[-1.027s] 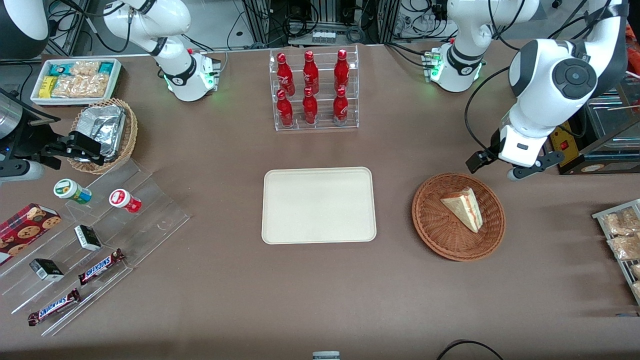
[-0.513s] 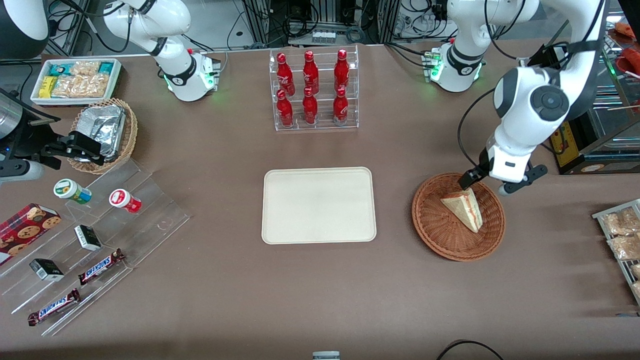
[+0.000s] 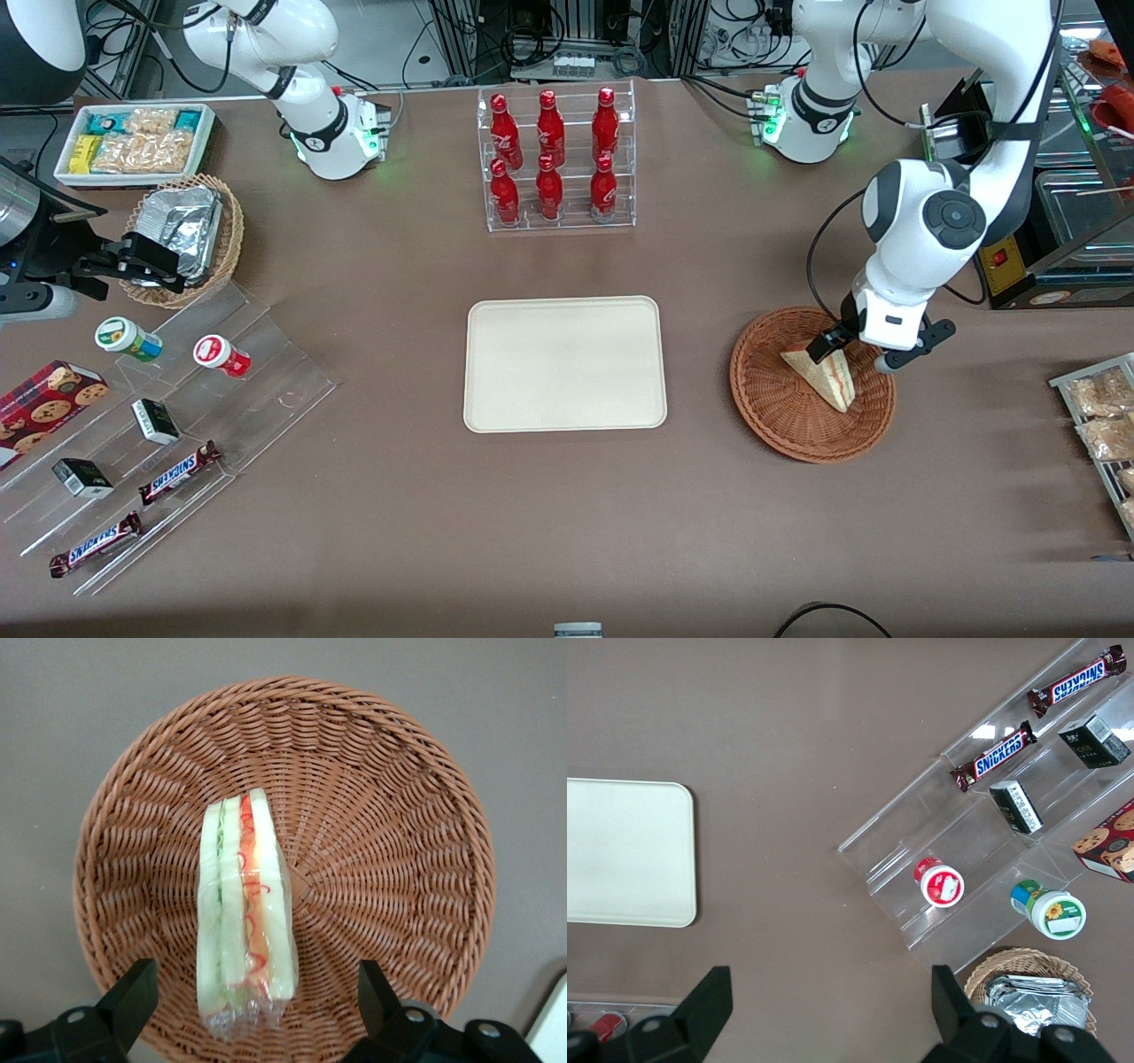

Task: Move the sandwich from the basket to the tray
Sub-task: 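Lower the open left gripper onto the wrapped sandwich and close it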

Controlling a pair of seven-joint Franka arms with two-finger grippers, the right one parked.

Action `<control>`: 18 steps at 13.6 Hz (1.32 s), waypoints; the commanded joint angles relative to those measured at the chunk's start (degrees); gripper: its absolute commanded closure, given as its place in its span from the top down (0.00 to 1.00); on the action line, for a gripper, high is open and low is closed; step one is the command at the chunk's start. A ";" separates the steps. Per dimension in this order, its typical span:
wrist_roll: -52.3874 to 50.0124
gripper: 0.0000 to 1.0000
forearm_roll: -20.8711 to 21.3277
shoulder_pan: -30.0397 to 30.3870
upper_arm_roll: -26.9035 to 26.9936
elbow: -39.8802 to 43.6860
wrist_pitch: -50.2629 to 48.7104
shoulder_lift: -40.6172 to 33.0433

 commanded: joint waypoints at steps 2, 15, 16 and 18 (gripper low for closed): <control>-3.08 0.96 0.90 0.12 0.05 0.25 3.38 2.79; -9.86 0.00 1.08 0.03 0.05 -2.57 6.29 1.92; -9.51 0.00 1.08 0.03 0.05 -2.30 5.76 1.22; -7.67 0.00 2.12 0.03 0.13 -0.56 1.66 -0.01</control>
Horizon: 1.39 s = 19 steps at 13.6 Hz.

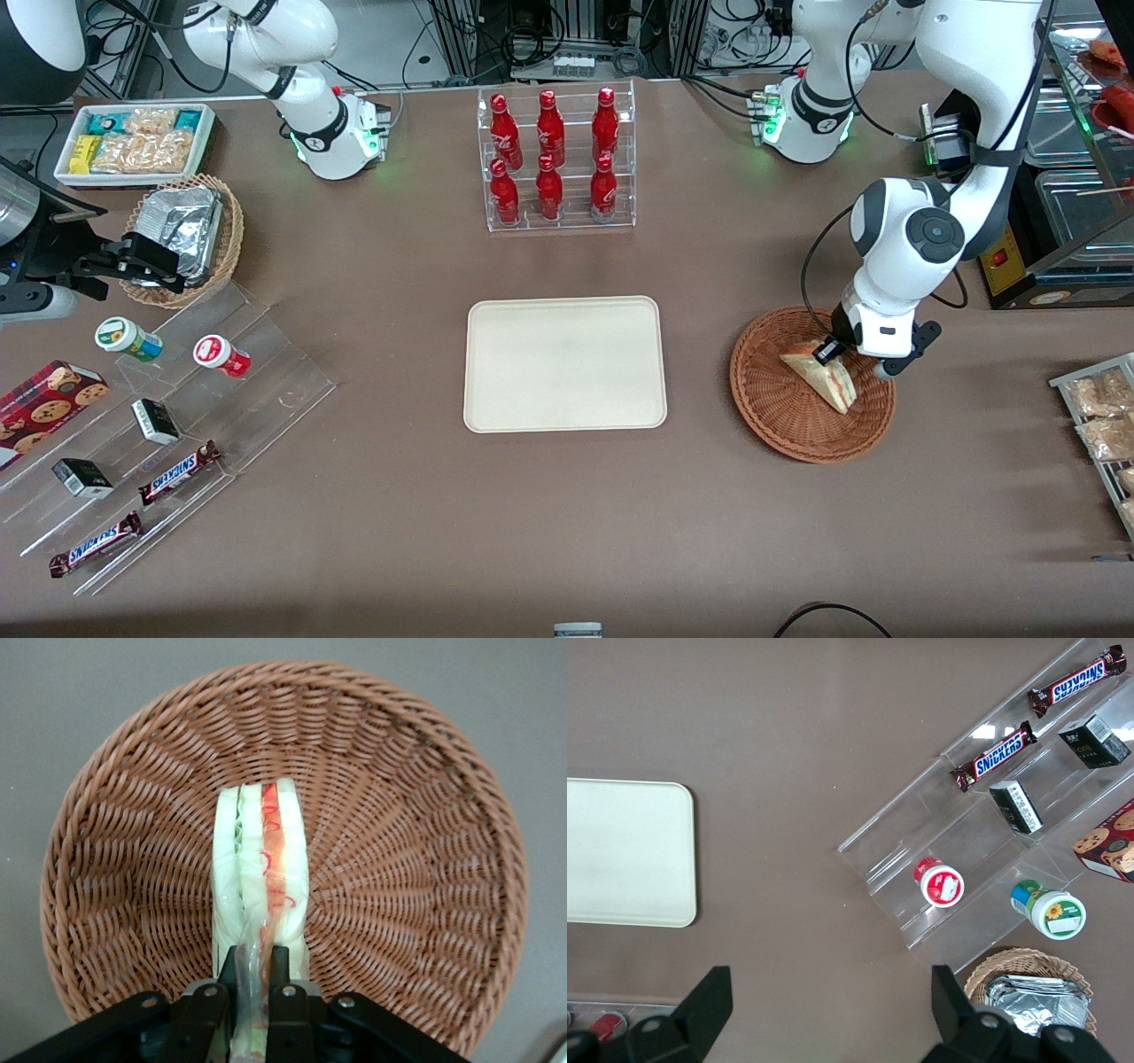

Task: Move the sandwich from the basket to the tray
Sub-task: 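Lift the sandwich up out of the basket with the left gripper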

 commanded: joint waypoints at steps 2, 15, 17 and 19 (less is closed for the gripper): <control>3.12 0.00 3.29 0.07 0.00 3.90 -9.83 -3.81; 15.08 0.00 4.26 -0.10 -14.31 20.34 -35.61 -5.83; 14.82 0.00 4.18 -0.10 -17.56 21.40 -36.57 -5.40; 14.73 0.00 3.21 -0.28 -20.73 21.49 -35.88 -4.17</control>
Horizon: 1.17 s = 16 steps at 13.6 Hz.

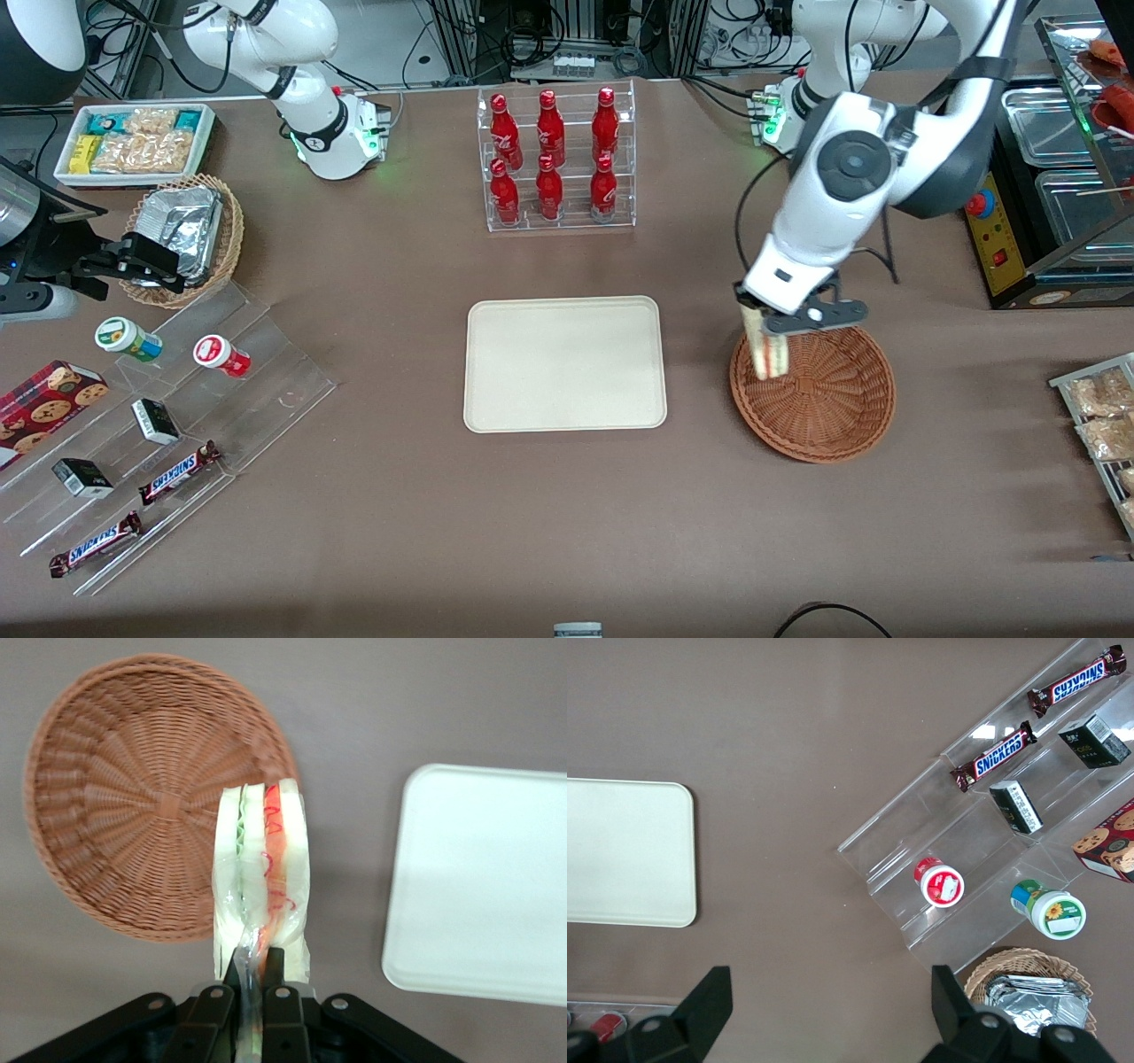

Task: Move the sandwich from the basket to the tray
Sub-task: 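Carry the held sandwich over the cream tray with the left gripper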

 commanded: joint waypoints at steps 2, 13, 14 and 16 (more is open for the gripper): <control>0.74 0.00 -2.52 0.07 -5.52 2.96 -0.03 3.58; 0.30 0.00 -0.34 -2.38 -11.78 8.32 11.76 17.12; -1.44 0.00 0.02 -4.13 -11.34 9.45 11.76 18.44; -7.32 0.00 5.18 -5.02 -11.43 12.53 11.76 21.69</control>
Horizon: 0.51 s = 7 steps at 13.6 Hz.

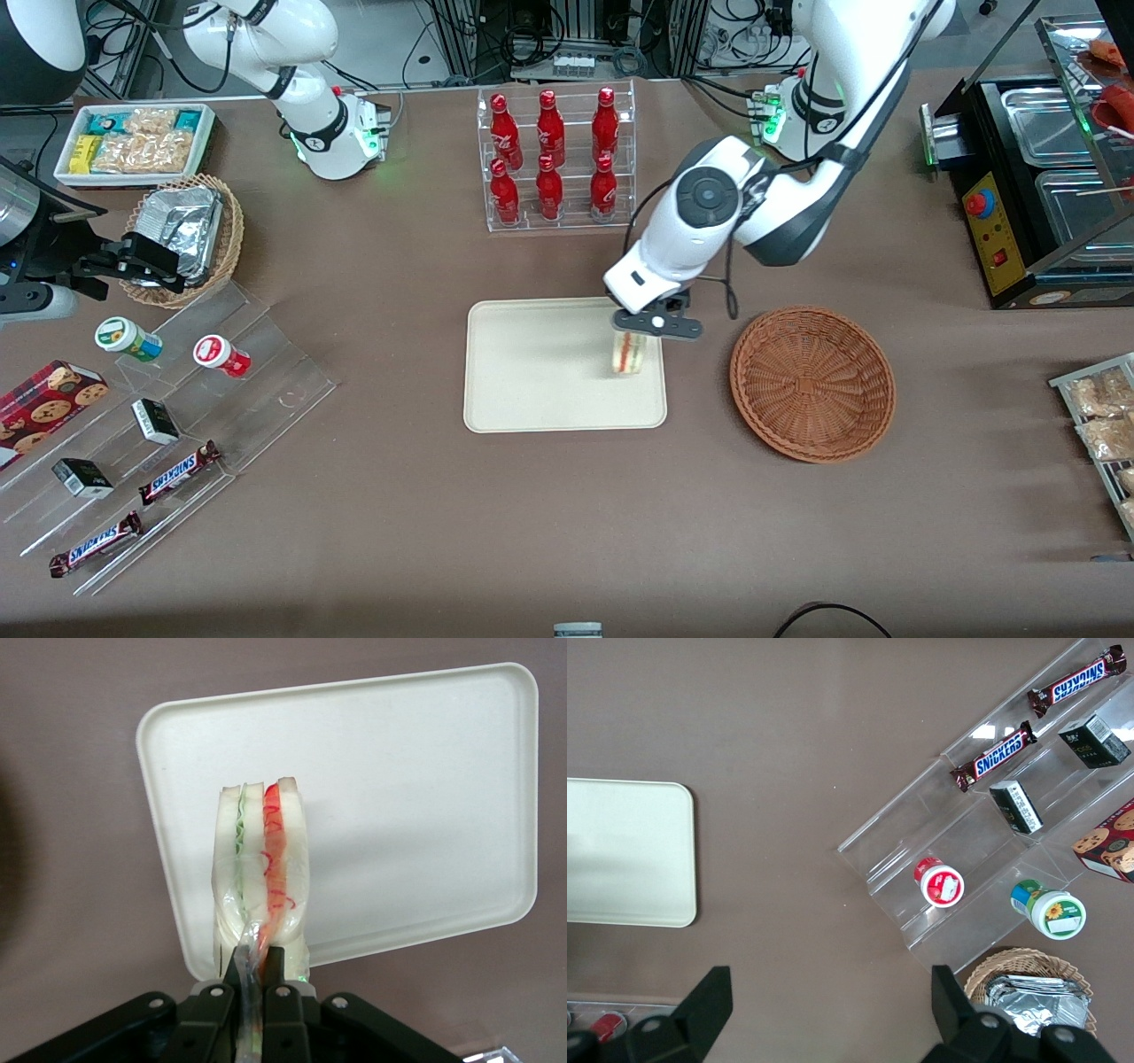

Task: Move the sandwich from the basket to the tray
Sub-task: 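Carry the held sandwich over the cream tray with the left gripper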

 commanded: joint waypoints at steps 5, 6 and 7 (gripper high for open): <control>-16.56 0.00 12.57 -4.09 -0.02 9.24 -0.58 9.30; -17.80 0.00 13.88 -4.09 -0.02 9.41 -0.58 9.74; -18.42 0.00 15.29 -4.09 -0.02 9.42 -0.58 10.27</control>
